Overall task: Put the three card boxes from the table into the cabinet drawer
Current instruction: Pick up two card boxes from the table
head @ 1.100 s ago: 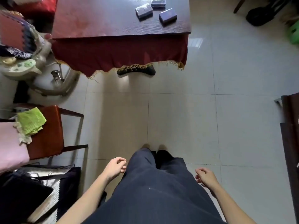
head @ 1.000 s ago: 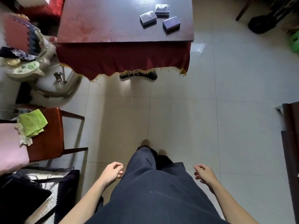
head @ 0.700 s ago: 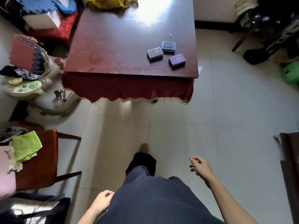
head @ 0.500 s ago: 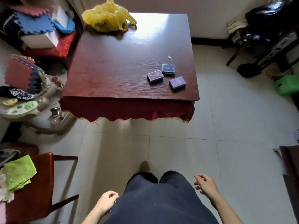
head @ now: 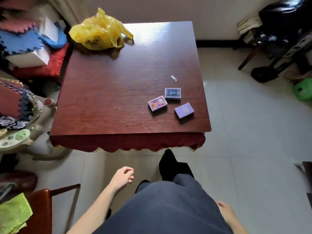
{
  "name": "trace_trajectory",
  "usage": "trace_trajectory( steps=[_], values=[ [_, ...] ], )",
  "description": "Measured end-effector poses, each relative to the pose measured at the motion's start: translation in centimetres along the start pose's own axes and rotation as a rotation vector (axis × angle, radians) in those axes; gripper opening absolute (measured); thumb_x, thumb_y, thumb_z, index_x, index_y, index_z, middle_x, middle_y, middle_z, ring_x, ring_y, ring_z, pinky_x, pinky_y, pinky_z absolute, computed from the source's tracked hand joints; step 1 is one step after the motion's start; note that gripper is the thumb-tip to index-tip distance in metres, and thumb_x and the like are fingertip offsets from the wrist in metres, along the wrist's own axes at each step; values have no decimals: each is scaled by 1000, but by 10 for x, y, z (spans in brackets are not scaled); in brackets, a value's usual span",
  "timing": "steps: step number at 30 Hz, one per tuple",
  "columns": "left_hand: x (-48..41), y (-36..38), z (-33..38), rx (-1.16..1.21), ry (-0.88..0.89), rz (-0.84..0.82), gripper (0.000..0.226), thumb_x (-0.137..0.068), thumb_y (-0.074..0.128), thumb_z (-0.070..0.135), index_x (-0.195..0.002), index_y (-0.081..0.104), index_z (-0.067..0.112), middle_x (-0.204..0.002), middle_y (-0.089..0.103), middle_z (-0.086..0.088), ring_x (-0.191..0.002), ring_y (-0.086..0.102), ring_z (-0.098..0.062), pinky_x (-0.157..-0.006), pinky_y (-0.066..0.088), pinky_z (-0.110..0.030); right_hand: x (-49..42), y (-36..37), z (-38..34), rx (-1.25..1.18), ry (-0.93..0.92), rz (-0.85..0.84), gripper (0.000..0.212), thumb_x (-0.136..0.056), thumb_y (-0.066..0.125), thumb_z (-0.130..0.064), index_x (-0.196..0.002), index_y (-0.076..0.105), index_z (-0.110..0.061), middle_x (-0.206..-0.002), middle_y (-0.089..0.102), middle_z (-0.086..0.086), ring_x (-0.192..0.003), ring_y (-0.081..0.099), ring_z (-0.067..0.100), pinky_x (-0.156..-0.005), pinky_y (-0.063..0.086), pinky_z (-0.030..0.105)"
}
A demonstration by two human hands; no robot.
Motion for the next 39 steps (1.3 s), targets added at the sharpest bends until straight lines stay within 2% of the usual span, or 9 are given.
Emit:
trace_trajectory(
  steps=[4, 9, 14, 18, 22, 26, 29, 33, 39],
  values=[
    [-1, -7, 11, -37, -94, 14, 16, -98, 49, 11, -106, 61, 3, -70, 59, -7, -51, 47, -14, -47, 36, -21, -26, -14, -82, 61, -75, -14, 21, -94, 63, -9, -75, 71, -7, -78, 70, 14, -73, 57, 23, -71, 41, 33],
    [5, -17, 25, -159, -158, 56, 11, -97, 51, 11, -96, 62, 10, -77, 61, 0, -60, 51, -11, -42, 39, -7, -36, -26, -187, 1, -168, -37, 14, -96, 60, -18, -92, 70, -9, -75, 69, 12, -61, 60, 23, -53, 39, 27],
    [-3, -29, 50, -296, -167, 19, 15, -95, 52, 14, -84, 61, 18, -84, 62, 2, -71, 53, -11, -54, 38, -8, -27, -20, -254, -40, -291, -77, 13, -98, 60, -21, -96, 71, -14, -80, 70, 11, -59, 61, 16, -53, 42, 23],
    [-33, -36, 112, -184, -19, 82, 14, -93, 52, 16, -87, 65, 19, -78, 68, 1, -61, 57, -9, -62, 48, -19, -15, -15, -302, -62, -395, -49, 11, -97, 62, -23, -90, 71, -20, -80, 72, 7, -59, 62, 12, -51, 48, 18],
    [-69, -26, 197, -383, 289, 216, 14, -88, 53, 27, -100, 60, 24, -92, 63, 5, -90, 60, -17, -83, 50, -34, -5, -13, -355, 144, -544, 132, 2, -87, 65, -33, -88, 67, -33, -85, 70, -10, -78, 68, 16, -63, 49, 28],
    [-101, 5, 272, -793, 463, 288, 54, -86, 53, 24, -138, 39, 29, -130, 43, -8, -116, 43, -28, -83, 52, -43, -6, -4, -396, 430, -593, 241, 45, -81, 65, -49, -122, 55, -32, -117, 53, 0, -111, 55, 24, -91, 51, 41],
    [-122, 24, 299, -1017, 507, 254, 69, -87, 55, 19, -147, 27, 37, -152, 24, -12, -132, 31, -37, -89, 51, -49, -10, 4, -417, 599, -585, 242, 69, -80, 65, -57, -141, 42, -36, -137, 40, 4, -126, 45, 29, -101, 45, 48],
    [-143, 33, 307, -1149, 545, 242, 69, -90, 54, 16, -147, 24, 43, -154, 21, -10, -135, 28, -39, -90, 48, -53, -18, 10, -429, 697, -560, 231, 73, -82, 65, -57, -146, 36, -38, -144, 36, 5, -130, 42, 30, -102, 42, 51],
    [-156, 30, 307, -1202, 614, 223, 73, -86, 56, 10, -144, 27, 43, -143, 32, -11, -118, 38, -35, -76, 56, -42, -25, 18, -433, 746, -529, 246, 70, -83, 66, -57, -143, 38, -33, -140, 39, 7, -128, 42, 30, -99, 42, 52]
  ],
)
Point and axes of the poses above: each hand's wrist, its own x-axis away from the middle knuckle, its own y-axis out of the palm, z = x × y, the point moved 1 cm from there along -x, towards the middle knuckle
